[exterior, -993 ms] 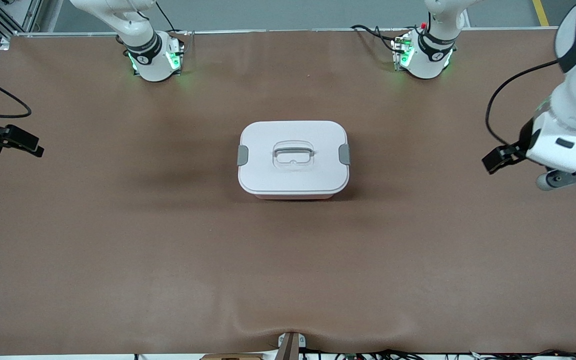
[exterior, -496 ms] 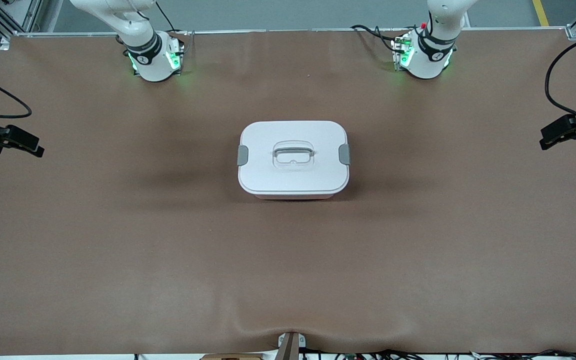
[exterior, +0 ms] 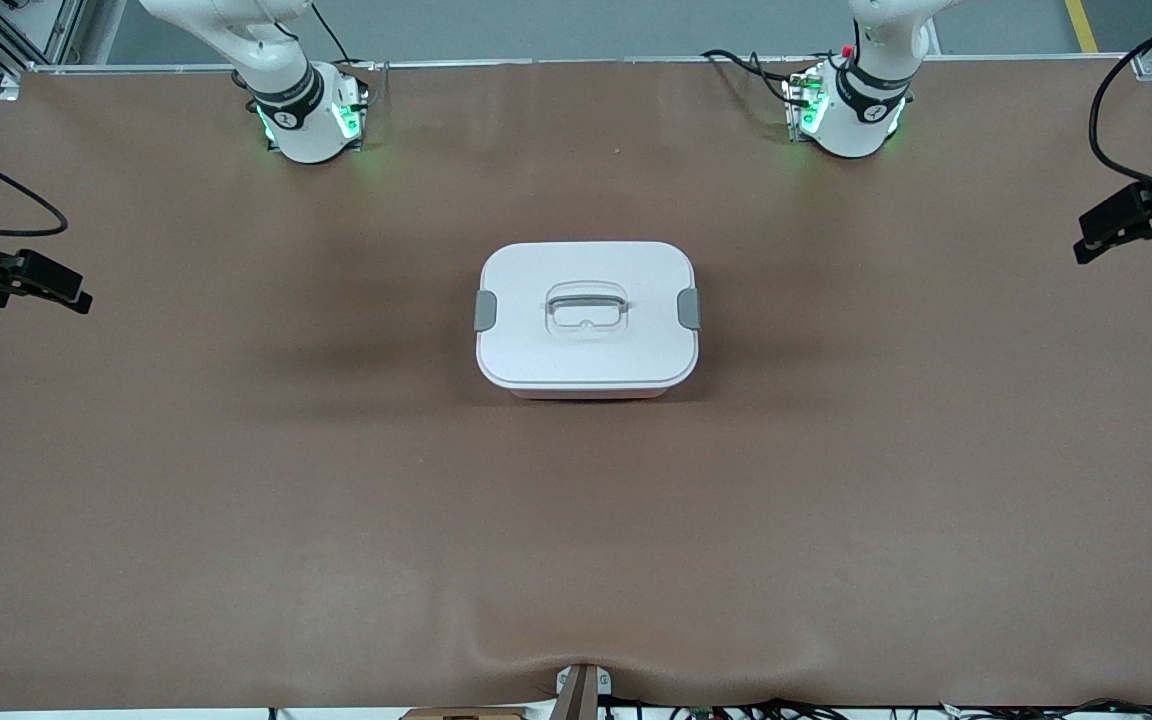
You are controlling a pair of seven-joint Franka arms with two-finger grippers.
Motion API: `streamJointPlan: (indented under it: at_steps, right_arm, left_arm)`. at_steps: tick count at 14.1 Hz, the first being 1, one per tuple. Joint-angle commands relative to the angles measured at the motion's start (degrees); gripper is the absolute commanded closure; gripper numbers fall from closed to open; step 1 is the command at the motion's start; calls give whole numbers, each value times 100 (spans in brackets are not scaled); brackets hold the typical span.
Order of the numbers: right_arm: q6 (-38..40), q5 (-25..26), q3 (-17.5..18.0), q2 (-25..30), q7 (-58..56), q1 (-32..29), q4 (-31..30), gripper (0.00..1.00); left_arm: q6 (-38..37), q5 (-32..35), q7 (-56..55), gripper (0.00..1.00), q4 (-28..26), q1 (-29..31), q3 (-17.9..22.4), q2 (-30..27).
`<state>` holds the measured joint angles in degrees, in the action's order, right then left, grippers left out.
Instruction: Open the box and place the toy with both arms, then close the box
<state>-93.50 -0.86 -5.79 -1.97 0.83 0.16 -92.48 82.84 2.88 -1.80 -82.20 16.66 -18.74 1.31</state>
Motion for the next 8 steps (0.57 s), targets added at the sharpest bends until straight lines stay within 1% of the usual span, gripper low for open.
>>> streamJointPlan:
  at_steps: [1,3,4,6,8]
  right_arm:
    - [24,42,42,57,49,-34,2,0]
    - [42,42,43,66,84,10,-24,0]
    - [42,42,43,57,84,1,-25,0]
    - [51,42,43,66,84,45,-33,0]
    - [42,42,43,66,84,45,-25,0]
  left_arm:
    - [-23,-95,127,0,-427,-897,886,-402]
    - [-23,-95,119,0,-585,-1461,1414,-543]
    - [-14,-95,119,0,-656,-1629,1556,-605]
    - [-14,-95,49,0,-866,-1771,1601,-771]
    - [-23,-86,-310,0,-1007,-2008,1663,-877]
